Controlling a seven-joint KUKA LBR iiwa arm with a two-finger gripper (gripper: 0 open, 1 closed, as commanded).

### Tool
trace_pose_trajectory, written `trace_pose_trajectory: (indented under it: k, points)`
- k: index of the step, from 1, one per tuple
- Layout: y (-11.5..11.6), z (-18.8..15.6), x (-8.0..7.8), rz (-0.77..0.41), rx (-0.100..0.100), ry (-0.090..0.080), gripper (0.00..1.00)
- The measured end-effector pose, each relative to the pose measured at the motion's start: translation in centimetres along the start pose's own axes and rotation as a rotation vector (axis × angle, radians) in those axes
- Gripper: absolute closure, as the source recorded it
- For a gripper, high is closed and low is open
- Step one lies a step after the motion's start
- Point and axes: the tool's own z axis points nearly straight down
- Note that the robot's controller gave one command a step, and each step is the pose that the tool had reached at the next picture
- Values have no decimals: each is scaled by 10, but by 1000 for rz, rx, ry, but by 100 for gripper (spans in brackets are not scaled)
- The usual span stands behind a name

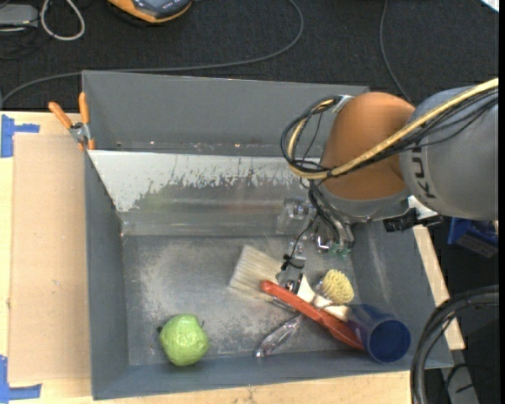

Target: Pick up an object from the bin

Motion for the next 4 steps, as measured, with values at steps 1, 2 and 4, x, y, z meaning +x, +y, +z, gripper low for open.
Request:
trace_pose_trajectory:
  k: [1, 2, 4]
  points:
    - [7, -75, 13, -64, -1, 2, 0]
    - [-19, 1, -9, -184, 0, 2, 0]
    - [-7, 61, 29, -350, -1, 2, 0]
